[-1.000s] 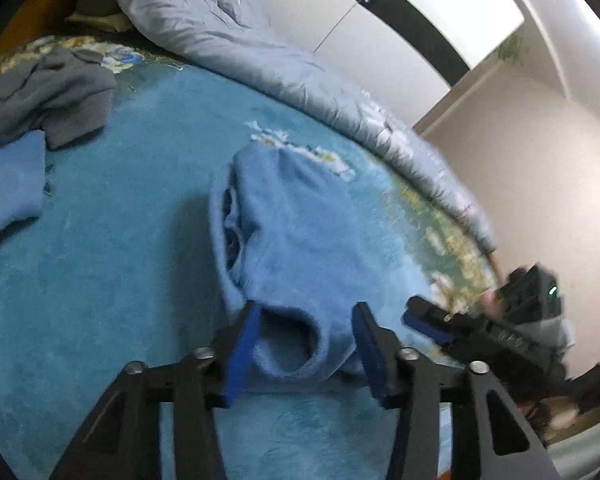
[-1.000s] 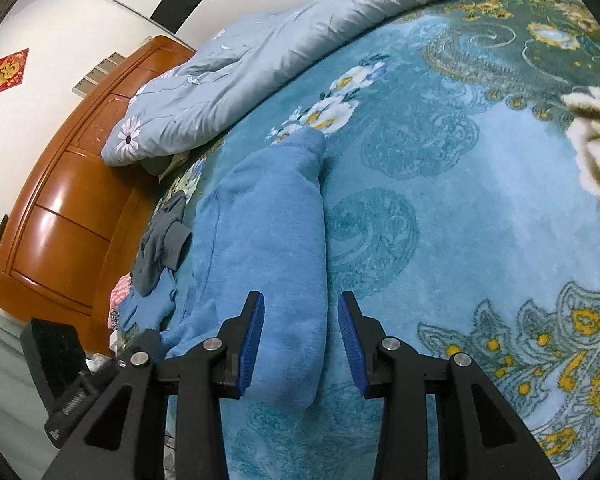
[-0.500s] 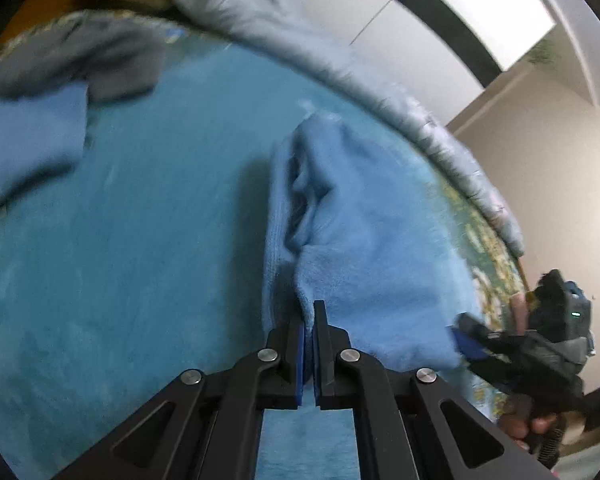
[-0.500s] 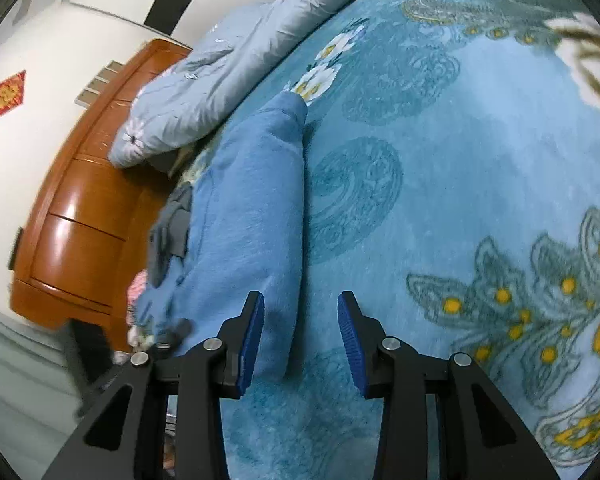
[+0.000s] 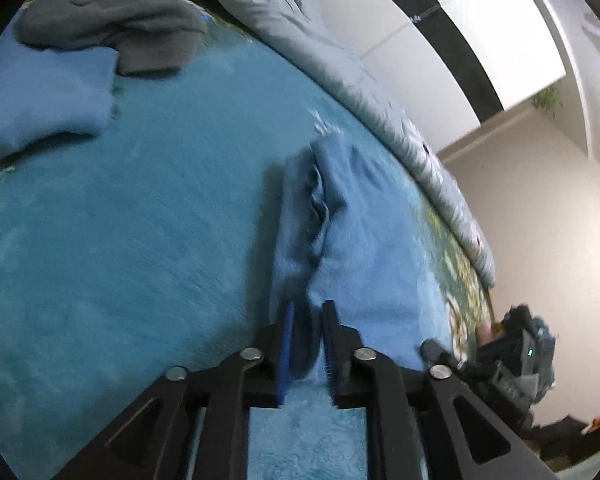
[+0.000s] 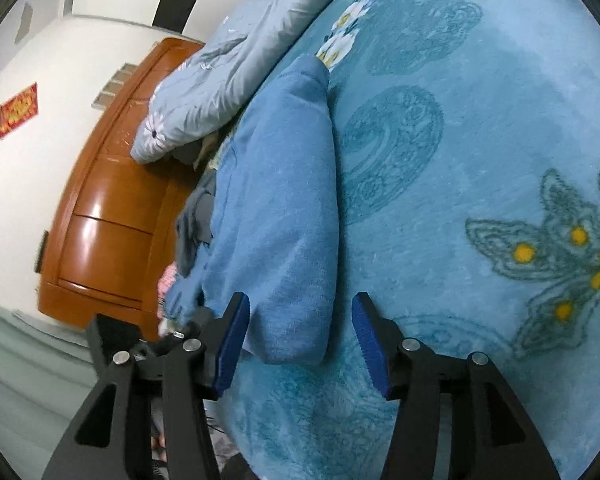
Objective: Fold clothes
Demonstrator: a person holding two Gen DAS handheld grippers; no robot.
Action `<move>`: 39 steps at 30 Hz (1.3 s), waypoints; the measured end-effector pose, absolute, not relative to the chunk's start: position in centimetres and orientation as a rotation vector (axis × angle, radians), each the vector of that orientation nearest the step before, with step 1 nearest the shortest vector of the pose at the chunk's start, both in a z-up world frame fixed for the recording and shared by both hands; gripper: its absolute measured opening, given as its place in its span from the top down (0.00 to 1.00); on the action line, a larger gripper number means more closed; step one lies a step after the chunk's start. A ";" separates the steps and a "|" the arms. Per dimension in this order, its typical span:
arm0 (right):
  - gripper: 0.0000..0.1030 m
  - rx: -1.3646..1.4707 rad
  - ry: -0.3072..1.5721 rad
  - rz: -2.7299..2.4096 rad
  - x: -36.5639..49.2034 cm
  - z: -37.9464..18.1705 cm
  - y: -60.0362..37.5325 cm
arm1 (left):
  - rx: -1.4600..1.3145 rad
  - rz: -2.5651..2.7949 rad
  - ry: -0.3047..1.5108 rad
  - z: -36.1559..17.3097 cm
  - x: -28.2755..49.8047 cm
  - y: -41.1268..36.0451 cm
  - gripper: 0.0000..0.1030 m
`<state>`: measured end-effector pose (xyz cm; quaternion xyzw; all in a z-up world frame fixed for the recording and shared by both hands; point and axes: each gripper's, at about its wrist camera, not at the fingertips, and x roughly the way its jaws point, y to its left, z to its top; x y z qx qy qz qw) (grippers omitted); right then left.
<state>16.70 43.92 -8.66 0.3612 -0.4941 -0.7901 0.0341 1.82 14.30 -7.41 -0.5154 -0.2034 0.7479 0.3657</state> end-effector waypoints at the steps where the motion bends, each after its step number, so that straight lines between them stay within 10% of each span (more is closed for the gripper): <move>1: 0.47 1.113 -1.508 -2.404 16.4 -8.7 43.4 | -1.324 1.926 -0.537 -7.3 1.7 13.9 0.77; 7: 0.47 1.110 -1.524 -2.422 15.9 -9.0 42.2 | -1.327 1.933 -0.563 -7.3 1.5 13.1 0.77; 14: 0.88 1.068 -1.637 -2.377 17.1 -9.6 44.4 | -1.336 1.928 -0.556 -7.1 1.6 13.6 0.77; 26: 0.90 1.124 -1.523 -2.609 22.2 -5.1 57.5 | -1.318 1.882 -0.467 -6.3 1.8 16.6 0.74; 33: 0.90 1.194 -1.622 -2.615 21.7 -6.9 61.2 | -1.302 1.782 -0.444 -5.0 -0.4 24.2 0.33; 39: 0.81 1.164 -1.586 -2.666 23.0 -6.3 60.9 | -1.362 1.699 -0.377 -5.9 -2.8 31.0 0.29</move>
